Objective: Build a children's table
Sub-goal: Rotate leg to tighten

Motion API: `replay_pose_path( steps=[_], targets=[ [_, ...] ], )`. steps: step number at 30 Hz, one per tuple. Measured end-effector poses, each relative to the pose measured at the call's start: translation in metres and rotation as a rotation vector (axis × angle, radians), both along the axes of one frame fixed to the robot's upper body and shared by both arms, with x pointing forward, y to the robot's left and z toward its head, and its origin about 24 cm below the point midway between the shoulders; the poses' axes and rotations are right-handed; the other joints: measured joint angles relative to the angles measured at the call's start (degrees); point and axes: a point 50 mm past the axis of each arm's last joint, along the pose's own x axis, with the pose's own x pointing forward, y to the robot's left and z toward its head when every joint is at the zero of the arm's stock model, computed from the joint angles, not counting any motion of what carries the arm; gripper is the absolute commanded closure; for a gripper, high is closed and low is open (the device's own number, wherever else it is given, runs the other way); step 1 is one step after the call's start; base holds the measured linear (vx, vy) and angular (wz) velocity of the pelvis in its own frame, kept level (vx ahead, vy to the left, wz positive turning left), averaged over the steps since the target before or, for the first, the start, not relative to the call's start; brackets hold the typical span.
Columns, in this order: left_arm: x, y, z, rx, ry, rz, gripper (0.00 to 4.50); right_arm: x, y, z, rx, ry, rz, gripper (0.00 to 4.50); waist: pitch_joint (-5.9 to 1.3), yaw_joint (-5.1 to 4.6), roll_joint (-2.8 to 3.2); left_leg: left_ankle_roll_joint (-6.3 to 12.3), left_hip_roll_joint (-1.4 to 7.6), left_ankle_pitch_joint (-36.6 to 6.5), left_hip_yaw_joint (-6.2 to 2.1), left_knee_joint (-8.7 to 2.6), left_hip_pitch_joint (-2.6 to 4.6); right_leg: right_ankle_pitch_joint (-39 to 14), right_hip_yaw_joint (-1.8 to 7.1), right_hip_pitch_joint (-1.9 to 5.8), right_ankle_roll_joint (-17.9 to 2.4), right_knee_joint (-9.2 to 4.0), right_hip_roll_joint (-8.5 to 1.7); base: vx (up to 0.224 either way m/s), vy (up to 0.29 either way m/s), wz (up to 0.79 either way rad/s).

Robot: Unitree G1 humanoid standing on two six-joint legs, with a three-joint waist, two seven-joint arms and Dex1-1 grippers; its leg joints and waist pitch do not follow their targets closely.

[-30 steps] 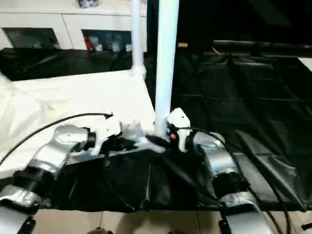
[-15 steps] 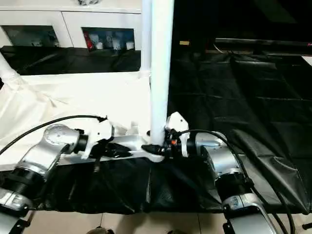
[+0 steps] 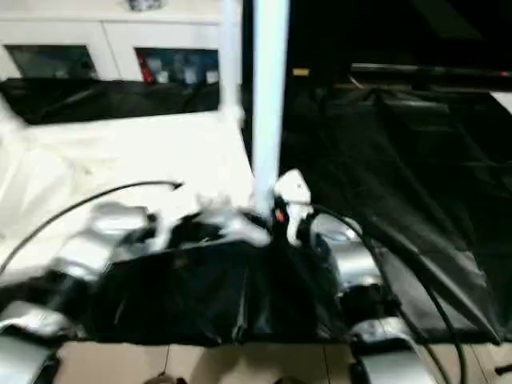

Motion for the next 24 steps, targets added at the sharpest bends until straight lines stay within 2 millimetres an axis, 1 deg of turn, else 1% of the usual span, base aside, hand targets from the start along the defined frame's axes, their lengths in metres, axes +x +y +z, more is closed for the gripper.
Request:
replay_pose_path(
  steps=[2,5,6,8,11,12,13,14,15,17,21,24],
  targets=[
    [0.002,-0.008,0.0,-0.002,-0.018,0.032,4.5,0.006,0.004,0.001,-0.011,-0.004,-0.102,2.47,0.0,-0.29,0.0,0.0,-0.01,0.0,0.0,0.0,-0.09,0.0,0.0,0.01,0.0,0.0,0.0,0.0,0.0,0.0],
    [0.003,-0.011,0.001,-0.001,-0.033,0.045,4.5,0.009,0.008,0.002,-0.027,-0.021,-0.152,2.47,-0.02,-0.58,0.02,0.0,0.0,0.0,0.0,-0.05,-0.18,0.0,-0.01,0.02,0.0,0.06,0.01,0.0,0.0,0.0],
    [0.003,-0.011,0.001,0.002,-0.039,0.044,4.5,0.01,0.008,0.002,-0.026,-0.024,-0.158,2.15,-0.03,-0.62,0.01,0.0,0.0,0.0,-0.01,-0.09,-0.19,0.0,-0.02,0.02,0.0,0.06,0.01,0.0,0.0,0.0],
    [0.004,-0.011,0.002,0.005,-0.048,0.037,4.5,0.011,0.009,0.003,-0.015,-0.028,-0.163,1.83,-0.04,-0.69,0.0,0.0,0.02,0.0,-0.01,-0.12,-0.19,0.1,-0.03,0.02,-0.1,0.08,0.02,0.0,0.0,0.0],
    [0.004,-0.01,0.003,0.007,-0.053,0.024,4.5,0.011,0.011,0.003,-0.008,-0.031,-0.151,1.73,-0.05,-0.88,-0.02,0.01,0.02,0.0,0.0,-0.1,-0.23,0.1,-0.02,0.02,0.0,0.06,0.02,0.0,0.0,0.0],
    [0.004,-0.008,0.003,0.01,-0.055,0.016,4.5,0.011,0.012,0.003,-0.009,-0.032,-0.142,1.49,-0.04,-0.96,-0.04,0.01,0.02,0.0,0.0,-0.1,-0.24,0.1,-0.02,0.01,0.0,0.06,0.02,0.0,0.0,0.0],
    [0.004,-0.006,0.003,0.015,-0.059,0.007,4.5,0.01,0.013,0.003,-0.014,-0.036,-0.128,1.49,-0.02,-1.02,-0.07,0.01,0.02,0.0,0.0,-0.1,-0.24,0.1,-0.02,0.0,0.0,0.05,0.02,0.0,0.0,0.0],
    [0.003,-0.003,0.004,0.018,-0.061,-0.002,4.5,0.01,0.015,0.003,-0.02,-0.043,-0.109,1.49,-0.01,-1.14,-0.09,0.01,0.02,0.0,0.01,-0.1,-0.26,0.1,-0.02,-0.02,0.0,0.05,0.02,0.0,0.0,0.0],
    [0.001,0.004,0.004,0.024,-0.068,-0.026,4.5,0.007,0.016,0.002,-0.031,-0.046,-0.039,1.49,0.03,-1.48,-0.17,0.01,0.06,0.0,0.0,-0.11,-0.27,0.0,-0.02,-0.05,0.0,0.05,0.06,0.0,0.0,0.0],
    [-0.001,0.012,0.005,0.022,-0.068,-0.059,4.5,0.004,0.013,-0.001,-0.035,-0.044,0.033,1.49,0.09,-1.56,-0.32,0.01,0.16,0.0,-0.01,-0.11,-0.3,0.0,-0.05,-0.07,-0.1,0.05,0.16,0.0,0.0,0.0],
    [-0.009,0.03,0.005,0.017,-0.035,-0.135,4.5,-0.01,0.005,-0.001,-0.064,-0.049,0.281,1.49,0.11,-1.35,-0.36,0.03,0.21,0.0,0.0,-0.13,-0.32,0.0,-0.05,-0.09,-0.1,0.04,0.22,0.0,0.0,0.0],
    [-0.012,0.039,0.005,0.014,-0.008,-0.181,4.5,-0.018,0.001,0.0,-0.07,-0.038,0.419,1.49,0.12,-1.19,-0.39,0.04,0.21,0.0,0.03,-0.11,-0.28,0.0,-0.03,-0.07,-0.2,0.07,0.22,0.0,0.0,0.0]
  ],
)
